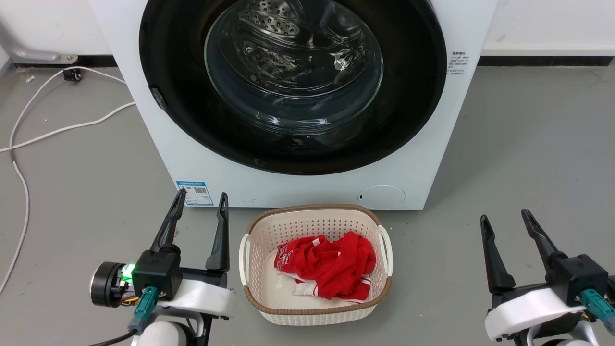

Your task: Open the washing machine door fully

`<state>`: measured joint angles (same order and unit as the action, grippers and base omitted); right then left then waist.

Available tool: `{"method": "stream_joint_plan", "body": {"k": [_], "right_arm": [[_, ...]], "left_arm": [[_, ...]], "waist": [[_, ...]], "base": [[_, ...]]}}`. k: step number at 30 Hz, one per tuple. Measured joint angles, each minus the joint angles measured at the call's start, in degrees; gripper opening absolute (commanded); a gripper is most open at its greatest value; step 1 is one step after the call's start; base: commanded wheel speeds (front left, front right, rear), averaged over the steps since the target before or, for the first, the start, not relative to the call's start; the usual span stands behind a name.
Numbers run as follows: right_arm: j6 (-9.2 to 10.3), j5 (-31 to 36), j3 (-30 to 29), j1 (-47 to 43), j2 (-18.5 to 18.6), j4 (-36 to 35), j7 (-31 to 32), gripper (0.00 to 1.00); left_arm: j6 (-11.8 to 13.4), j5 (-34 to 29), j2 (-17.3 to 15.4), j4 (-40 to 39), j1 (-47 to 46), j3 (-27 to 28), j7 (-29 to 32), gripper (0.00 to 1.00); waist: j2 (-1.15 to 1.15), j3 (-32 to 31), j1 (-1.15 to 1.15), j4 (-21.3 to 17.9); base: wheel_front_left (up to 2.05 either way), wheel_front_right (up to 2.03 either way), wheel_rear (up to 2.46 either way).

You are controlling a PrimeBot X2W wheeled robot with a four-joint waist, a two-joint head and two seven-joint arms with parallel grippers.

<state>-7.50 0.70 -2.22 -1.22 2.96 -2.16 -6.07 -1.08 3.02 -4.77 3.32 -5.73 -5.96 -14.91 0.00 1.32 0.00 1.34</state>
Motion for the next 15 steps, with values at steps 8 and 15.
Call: {"method": "stream_joint_plan", "body": {"k": [8,15], "right_arm": [[-0.01,-0.46,-0.03,-0.01,0.0,0.1,0.0,1.0],[-0.01,-0.76,-0.02,-0.01,0.0,0.23,-0.05,1.0]], "left_arm": [[-0.43,0.16,0.37,0.49,0.0,0.58,-0.08,1.0],[-0.93,0.24,0.76,0.73,0.0,0.8,-0.14,1.0]], "waist": [[0.0,0.11,0.0,-0.14],[0.0,0.15,0.0,-0.13]], "base": [[0.0,0.0,0.0],[0.0,0.0,0.0]]}}
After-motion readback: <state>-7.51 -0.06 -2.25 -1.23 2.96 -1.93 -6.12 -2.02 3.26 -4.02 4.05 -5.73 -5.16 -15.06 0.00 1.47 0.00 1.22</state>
